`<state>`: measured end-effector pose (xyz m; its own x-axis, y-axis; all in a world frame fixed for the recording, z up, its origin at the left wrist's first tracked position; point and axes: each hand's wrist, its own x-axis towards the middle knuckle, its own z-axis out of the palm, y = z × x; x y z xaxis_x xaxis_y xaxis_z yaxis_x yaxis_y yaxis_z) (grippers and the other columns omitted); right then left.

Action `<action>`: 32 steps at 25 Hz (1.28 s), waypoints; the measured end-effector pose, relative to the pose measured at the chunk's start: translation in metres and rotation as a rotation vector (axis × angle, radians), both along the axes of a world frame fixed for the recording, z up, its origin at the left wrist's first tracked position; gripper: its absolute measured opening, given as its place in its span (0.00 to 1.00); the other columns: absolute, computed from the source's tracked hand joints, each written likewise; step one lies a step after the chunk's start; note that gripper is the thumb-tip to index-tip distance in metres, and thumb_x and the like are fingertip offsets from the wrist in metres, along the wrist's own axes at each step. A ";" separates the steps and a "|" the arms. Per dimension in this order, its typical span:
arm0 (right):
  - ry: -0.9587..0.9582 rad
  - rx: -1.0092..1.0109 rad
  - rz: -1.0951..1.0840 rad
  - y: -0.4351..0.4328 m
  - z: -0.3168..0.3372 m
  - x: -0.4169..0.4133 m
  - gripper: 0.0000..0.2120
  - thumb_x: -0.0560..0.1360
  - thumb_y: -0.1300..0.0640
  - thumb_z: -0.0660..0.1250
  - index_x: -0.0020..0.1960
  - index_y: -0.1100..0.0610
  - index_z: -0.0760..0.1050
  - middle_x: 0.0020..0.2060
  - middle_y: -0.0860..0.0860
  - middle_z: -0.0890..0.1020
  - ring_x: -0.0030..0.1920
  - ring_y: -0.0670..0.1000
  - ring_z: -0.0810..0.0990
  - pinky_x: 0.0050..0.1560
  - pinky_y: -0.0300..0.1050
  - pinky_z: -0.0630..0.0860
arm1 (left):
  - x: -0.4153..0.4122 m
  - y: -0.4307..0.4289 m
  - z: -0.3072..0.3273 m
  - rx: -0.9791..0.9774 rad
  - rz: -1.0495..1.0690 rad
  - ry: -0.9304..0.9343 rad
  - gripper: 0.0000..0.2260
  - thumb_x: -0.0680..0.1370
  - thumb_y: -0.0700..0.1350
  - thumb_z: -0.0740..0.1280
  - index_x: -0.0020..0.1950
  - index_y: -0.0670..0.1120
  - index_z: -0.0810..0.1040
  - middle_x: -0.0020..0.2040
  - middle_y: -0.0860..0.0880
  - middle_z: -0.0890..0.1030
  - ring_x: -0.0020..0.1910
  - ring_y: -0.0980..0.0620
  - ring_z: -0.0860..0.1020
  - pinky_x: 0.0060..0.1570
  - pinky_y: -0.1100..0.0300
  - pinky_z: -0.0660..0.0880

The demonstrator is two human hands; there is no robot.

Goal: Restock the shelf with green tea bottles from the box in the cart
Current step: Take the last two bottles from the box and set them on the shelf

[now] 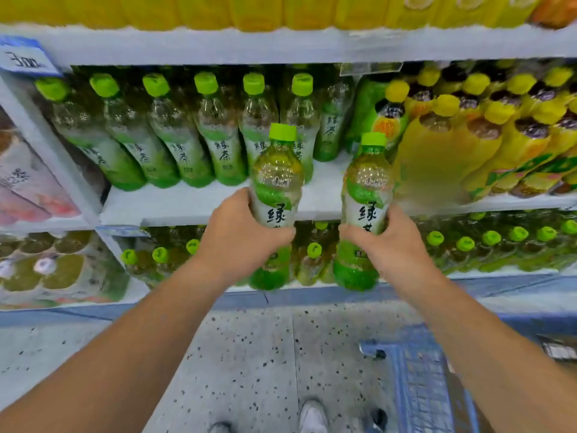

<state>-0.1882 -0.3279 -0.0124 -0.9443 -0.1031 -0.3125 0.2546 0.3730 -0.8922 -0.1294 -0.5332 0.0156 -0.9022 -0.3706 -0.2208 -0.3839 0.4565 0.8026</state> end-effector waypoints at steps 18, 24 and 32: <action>0.556 0.047 -0.035 -0.059 -0.063 -0.109 0.27 0.67 0.50 0.78 0.63 0.48 0.72 0.57 0.46 0.81 0.59 0.43 0.79 0.62 0.46 0.77 | -0.098 -0.021 -0.071 0.107 0.046 0.464 0.22 0.70 0.43 0.79 0.59 0.55 0.76 0.51 0.61 0.83 0.49 0.68 0.81 0.46 0.75 0.76; 0.494 0.192 -0.009 -0.051 -0.077 -0.100 0.24 0.70 0.50 0.77 0.61 0.49 0.71 0.55 0.44 0.80 0.55 0.42 0.78 0.56 0.36 0.74 | -0.098 -0.021 -0.084 0.078 -0.010 0.504 0.23 0.72 0.44 0.78 0.62 0.56 0.72 0.54 0.62 0.81 0.53 0.70 0.78 0.50 0.78 0.73; 0.485 0.274 -0.127 -0.059 -0.103 -0.103 0.16 0.71 0.52 0.76 0.55 0.51 0.74 0.45 0.48 0.82 0.38 0.44 0.79 0.40 0.32 0.72 | -0.094 -0.020 -0.092 0.026 -0.027 0.469 0.21 0.71 0.46 0.79 0.56 0.57 0.72 0.48 0.62 0.80 0.47 0.73 0.77 0.42 0.80 0.70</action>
